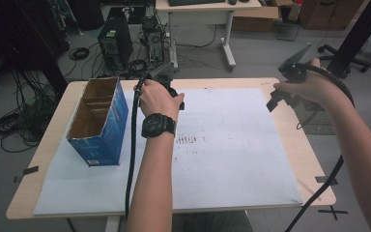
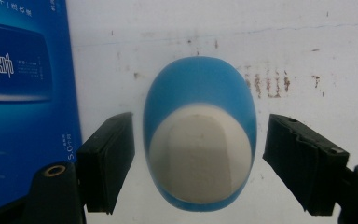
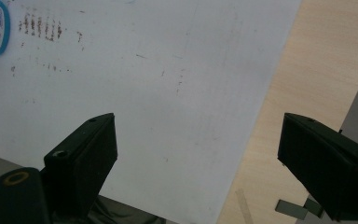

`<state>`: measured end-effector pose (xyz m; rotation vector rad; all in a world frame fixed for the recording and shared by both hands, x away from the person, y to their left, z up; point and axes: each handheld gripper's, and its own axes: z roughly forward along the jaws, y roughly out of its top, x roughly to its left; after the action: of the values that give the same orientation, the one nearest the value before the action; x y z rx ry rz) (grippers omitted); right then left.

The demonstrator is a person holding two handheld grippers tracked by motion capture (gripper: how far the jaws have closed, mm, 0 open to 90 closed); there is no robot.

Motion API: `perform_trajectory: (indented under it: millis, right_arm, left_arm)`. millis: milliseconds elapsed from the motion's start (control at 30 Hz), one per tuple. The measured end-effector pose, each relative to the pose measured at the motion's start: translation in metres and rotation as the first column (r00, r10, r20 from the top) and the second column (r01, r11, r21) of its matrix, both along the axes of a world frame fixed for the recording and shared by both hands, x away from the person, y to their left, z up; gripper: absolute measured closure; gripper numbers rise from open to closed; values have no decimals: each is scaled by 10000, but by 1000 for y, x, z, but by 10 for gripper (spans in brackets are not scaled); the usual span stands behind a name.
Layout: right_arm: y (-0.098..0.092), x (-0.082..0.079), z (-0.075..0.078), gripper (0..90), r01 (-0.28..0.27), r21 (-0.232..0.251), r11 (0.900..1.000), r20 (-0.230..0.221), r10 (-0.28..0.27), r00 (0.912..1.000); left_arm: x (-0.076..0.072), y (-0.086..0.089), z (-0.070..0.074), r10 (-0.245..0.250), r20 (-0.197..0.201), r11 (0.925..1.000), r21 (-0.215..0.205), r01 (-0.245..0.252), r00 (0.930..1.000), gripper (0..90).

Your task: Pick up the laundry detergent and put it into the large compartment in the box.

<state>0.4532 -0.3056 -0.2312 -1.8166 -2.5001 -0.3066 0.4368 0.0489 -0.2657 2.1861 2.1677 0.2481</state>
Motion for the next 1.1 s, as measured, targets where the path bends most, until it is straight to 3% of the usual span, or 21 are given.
perform_trajectory:
  millis: [1100]
  right_arm:
    - [-3,1,-6,119,-61,-32,10000,-114,61,9999]
  left_arm:
    - [4,-1,-21,156,-115,9999,69,-155,9998,310]
